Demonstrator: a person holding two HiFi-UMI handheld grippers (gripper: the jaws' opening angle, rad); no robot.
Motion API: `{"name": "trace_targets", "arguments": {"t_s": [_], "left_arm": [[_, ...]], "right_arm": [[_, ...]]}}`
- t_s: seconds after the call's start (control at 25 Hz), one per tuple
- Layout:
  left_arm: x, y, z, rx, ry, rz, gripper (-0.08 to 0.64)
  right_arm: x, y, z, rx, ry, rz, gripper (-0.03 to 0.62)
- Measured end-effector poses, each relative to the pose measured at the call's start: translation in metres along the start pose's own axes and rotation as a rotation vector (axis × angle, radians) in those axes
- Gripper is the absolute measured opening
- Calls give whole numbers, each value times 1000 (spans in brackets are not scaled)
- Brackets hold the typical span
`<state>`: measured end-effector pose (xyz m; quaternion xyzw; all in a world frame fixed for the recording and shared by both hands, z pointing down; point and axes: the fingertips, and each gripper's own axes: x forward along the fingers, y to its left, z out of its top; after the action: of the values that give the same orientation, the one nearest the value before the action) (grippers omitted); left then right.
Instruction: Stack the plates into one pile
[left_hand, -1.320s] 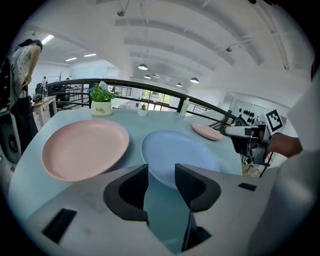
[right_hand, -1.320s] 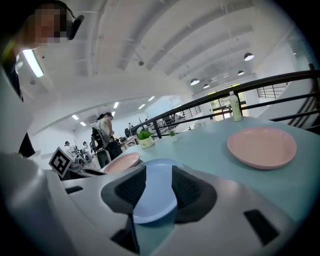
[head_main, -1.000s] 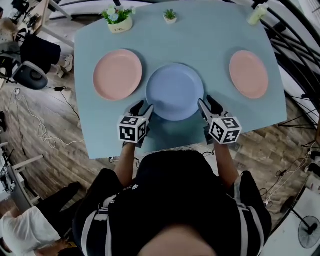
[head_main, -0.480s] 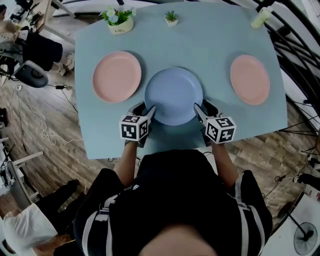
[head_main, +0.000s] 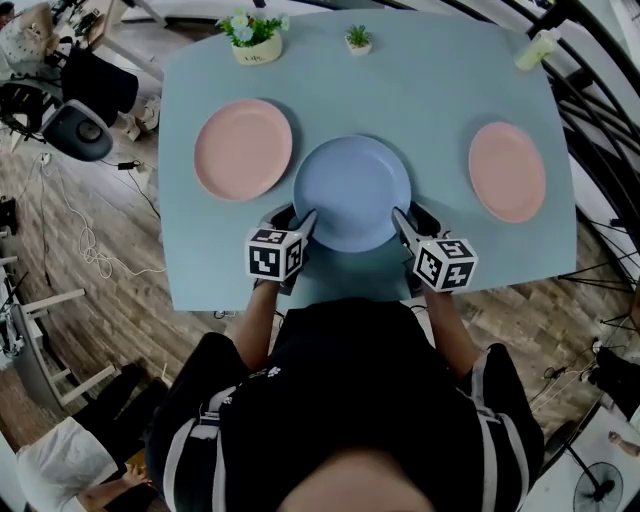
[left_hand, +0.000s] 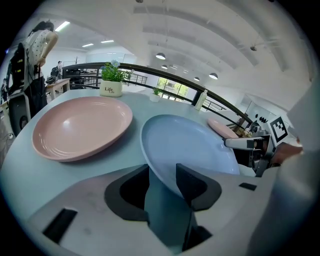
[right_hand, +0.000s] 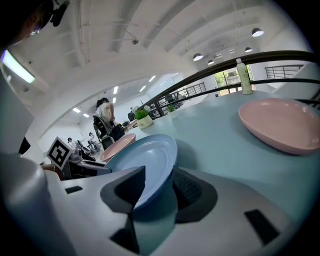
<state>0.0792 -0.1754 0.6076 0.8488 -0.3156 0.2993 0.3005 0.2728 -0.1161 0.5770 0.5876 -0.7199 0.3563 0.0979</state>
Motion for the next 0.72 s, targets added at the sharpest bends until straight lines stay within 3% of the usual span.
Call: {"name": "trace_targets", "arguments": {"t_s": [0.36, 0.72], "left_arm": [[-25, 11, 19, -2, -59, 41, 163], [-61, 53, 31, -32, -105, 69, 163]], "right_arm": [[4, 23, 29, -8, -60, 54, 171], [32, 70, 49, -56, -70, 102, 172]]}}
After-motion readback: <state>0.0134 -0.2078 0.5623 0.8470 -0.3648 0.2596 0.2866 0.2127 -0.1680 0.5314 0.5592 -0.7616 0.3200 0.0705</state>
